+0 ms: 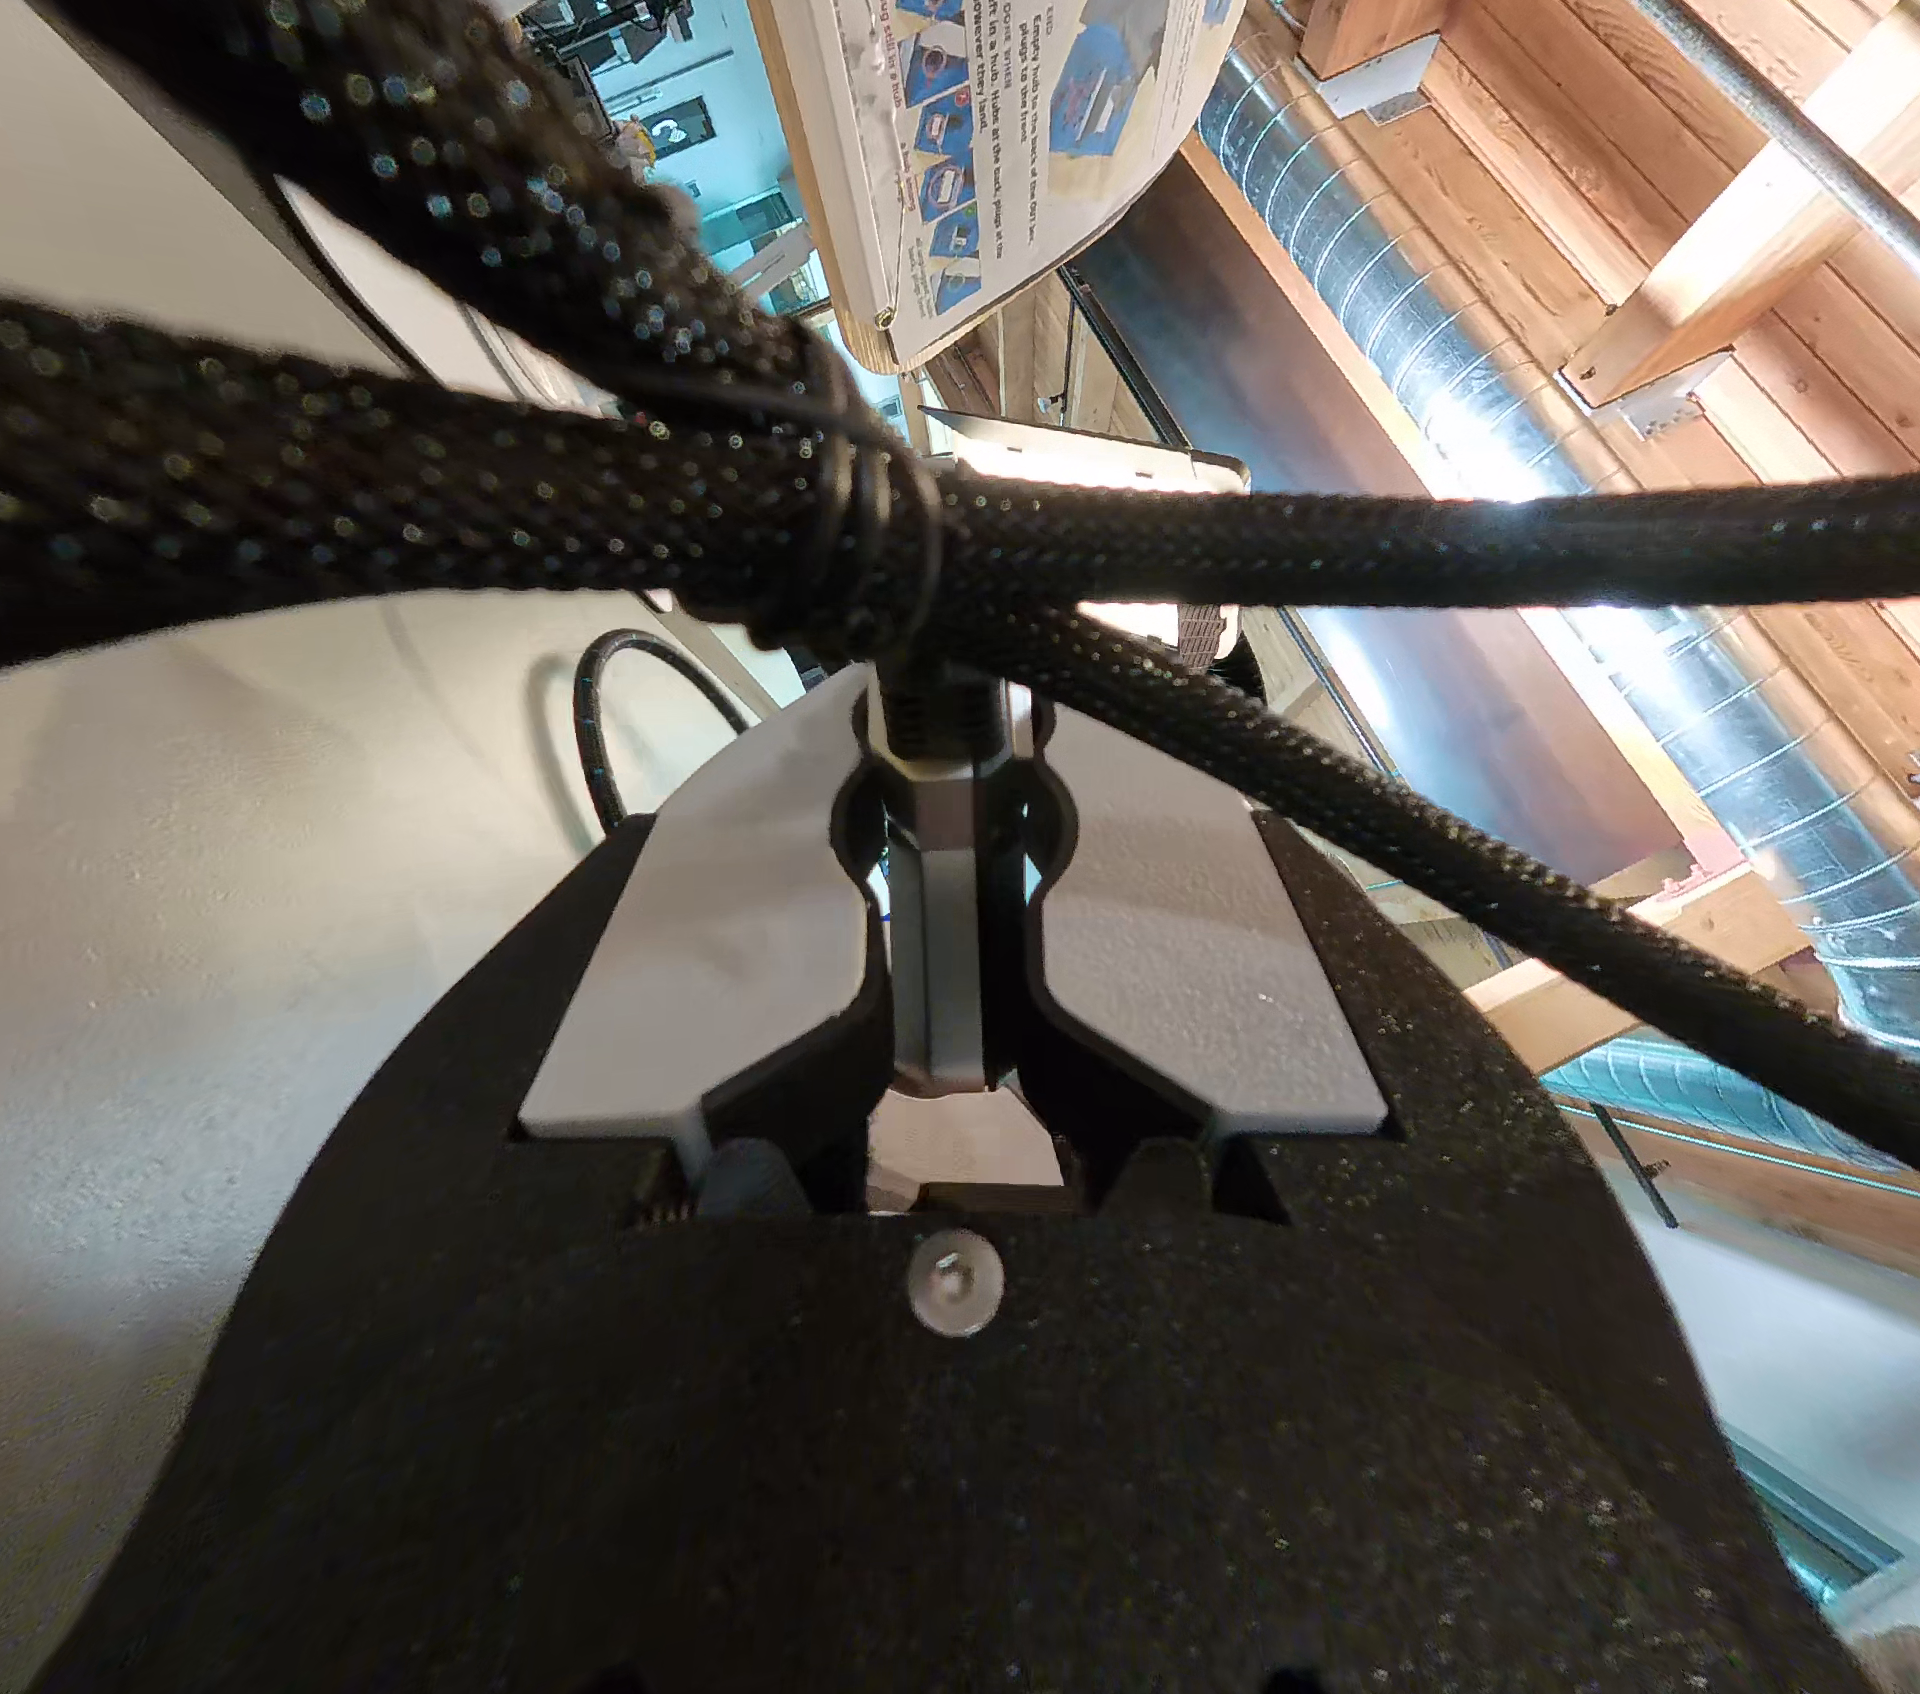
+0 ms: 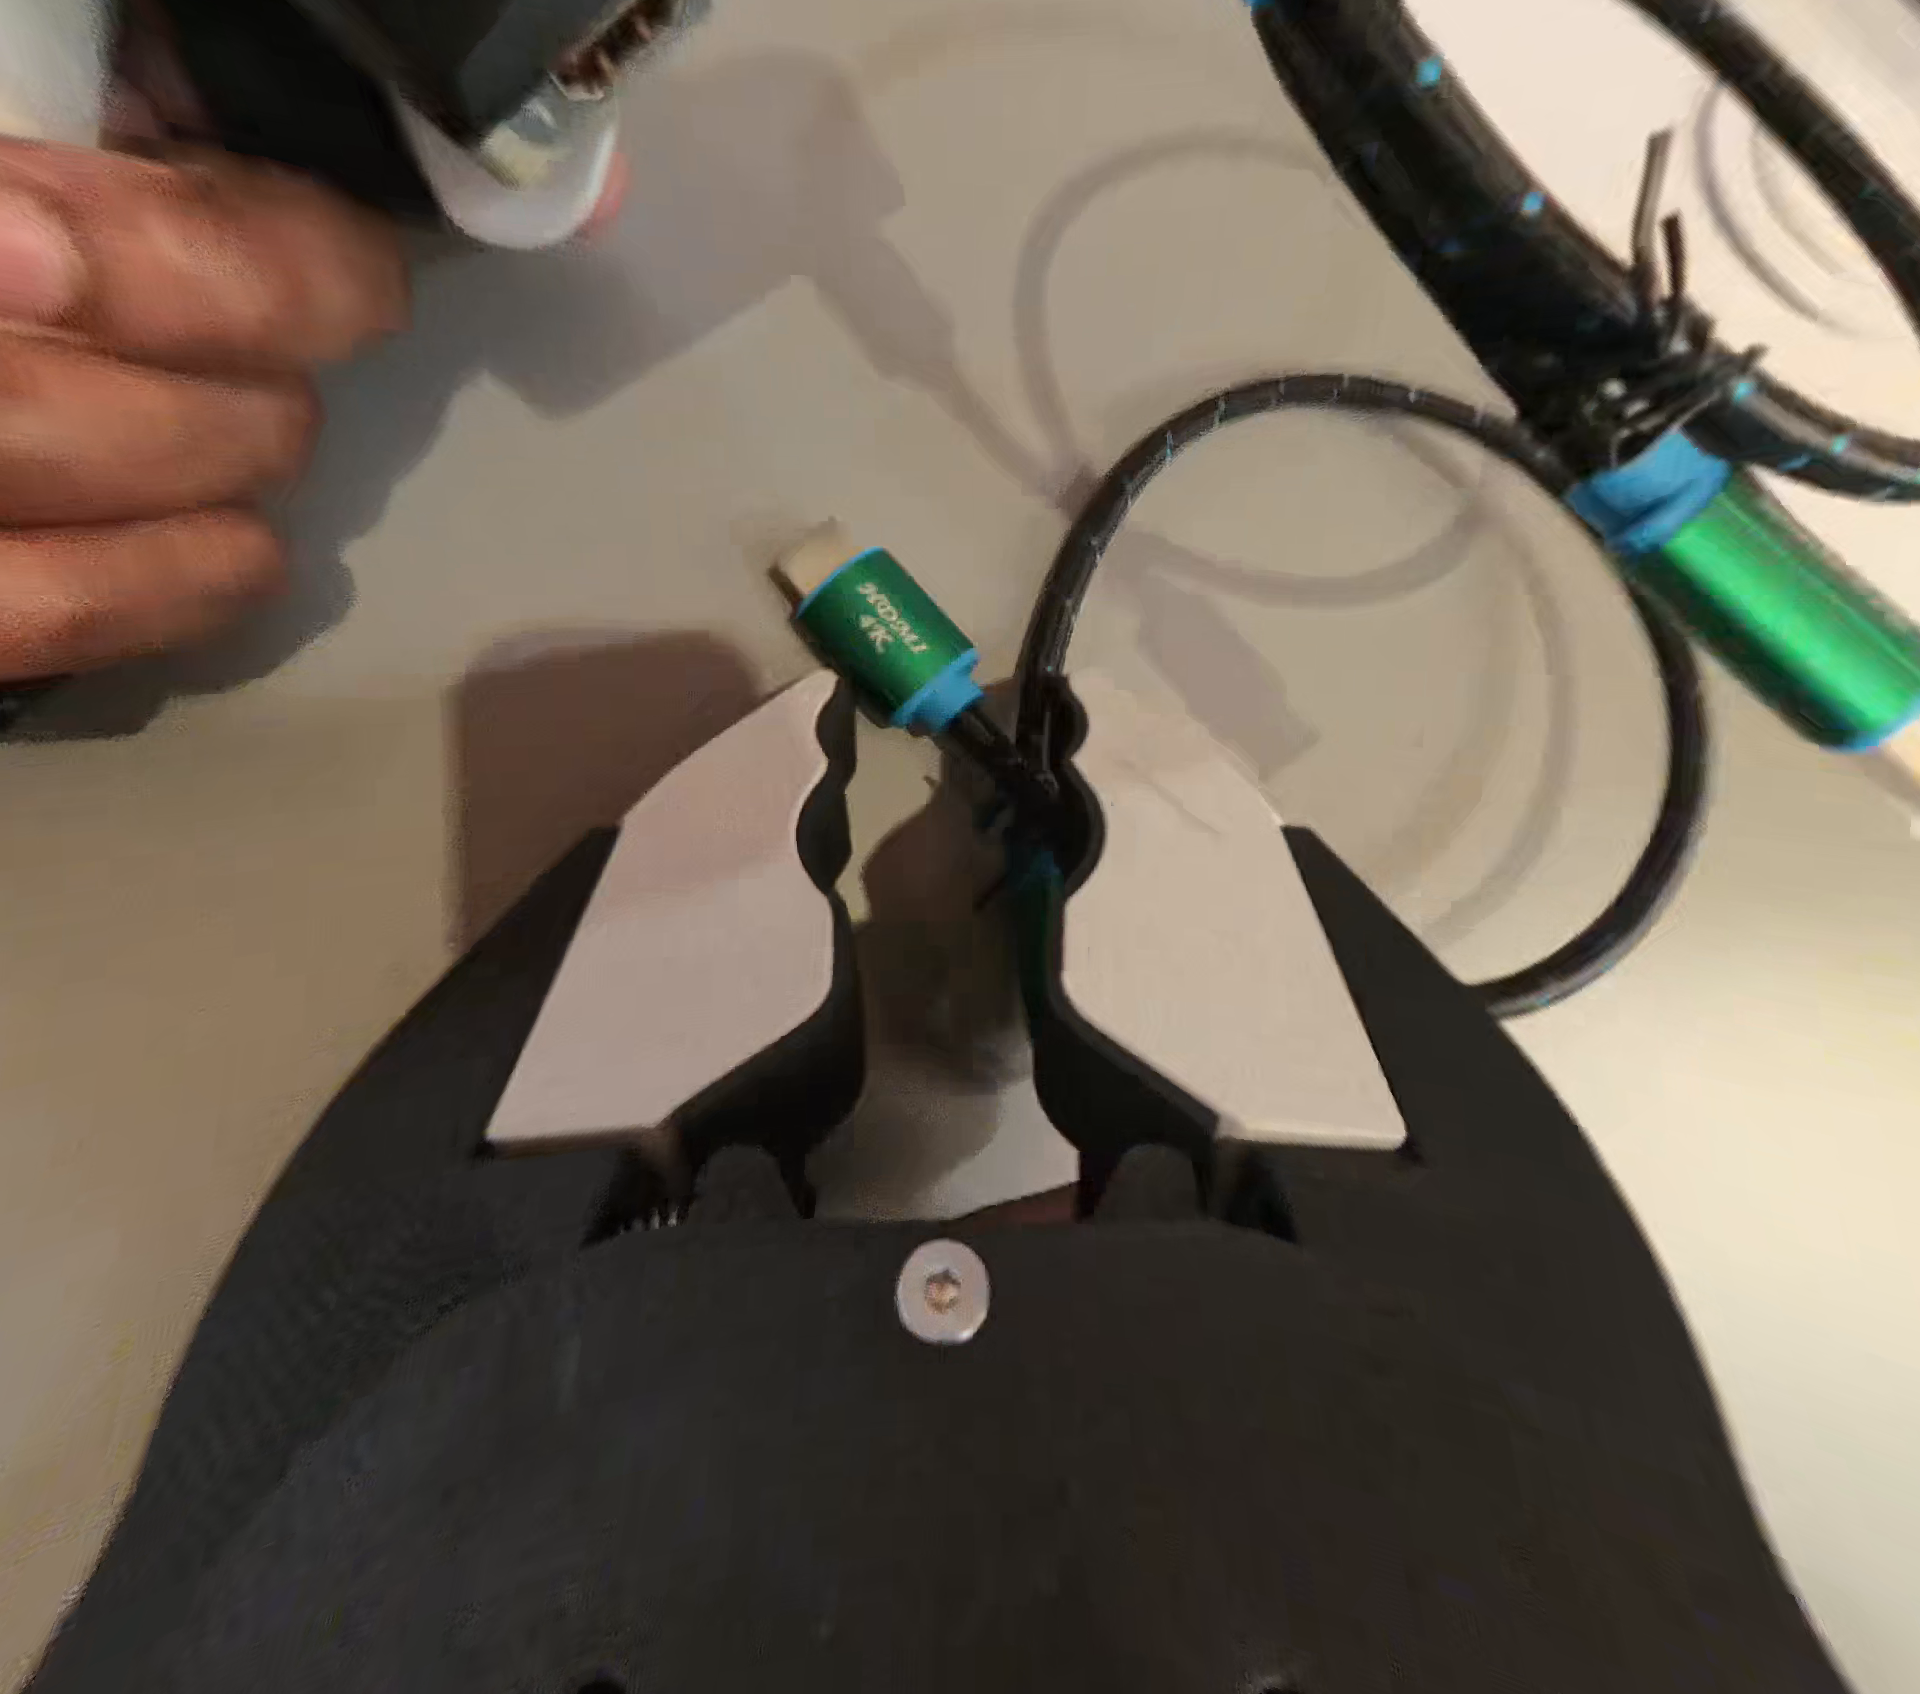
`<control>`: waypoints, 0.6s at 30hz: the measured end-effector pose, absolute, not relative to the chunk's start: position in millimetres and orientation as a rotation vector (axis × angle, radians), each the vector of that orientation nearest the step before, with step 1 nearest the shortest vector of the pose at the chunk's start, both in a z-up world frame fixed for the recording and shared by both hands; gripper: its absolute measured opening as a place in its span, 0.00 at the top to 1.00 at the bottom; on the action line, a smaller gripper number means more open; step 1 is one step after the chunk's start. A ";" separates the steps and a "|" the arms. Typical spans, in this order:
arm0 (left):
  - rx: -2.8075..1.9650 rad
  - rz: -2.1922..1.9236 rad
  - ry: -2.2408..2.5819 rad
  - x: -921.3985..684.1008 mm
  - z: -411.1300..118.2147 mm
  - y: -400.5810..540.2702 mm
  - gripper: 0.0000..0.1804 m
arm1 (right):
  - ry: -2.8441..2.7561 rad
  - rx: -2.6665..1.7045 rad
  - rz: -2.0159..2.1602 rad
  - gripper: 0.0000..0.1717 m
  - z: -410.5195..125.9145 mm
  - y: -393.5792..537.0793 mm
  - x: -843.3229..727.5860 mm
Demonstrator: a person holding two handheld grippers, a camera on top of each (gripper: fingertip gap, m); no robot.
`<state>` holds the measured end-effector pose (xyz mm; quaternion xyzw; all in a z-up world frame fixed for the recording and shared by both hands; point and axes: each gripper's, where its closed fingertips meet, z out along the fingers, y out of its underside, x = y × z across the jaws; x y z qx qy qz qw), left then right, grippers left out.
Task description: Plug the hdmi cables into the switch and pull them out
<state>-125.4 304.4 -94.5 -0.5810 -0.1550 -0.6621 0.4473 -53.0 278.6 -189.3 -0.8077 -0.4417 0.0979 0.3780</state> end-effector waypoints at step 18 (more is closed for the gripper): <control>-1.457 -1.664 -0.365 -123.2 -94.0 307.9 0.88 | -1.023 -1.604 -0.023 0.92 -136.8 294.7 -49.8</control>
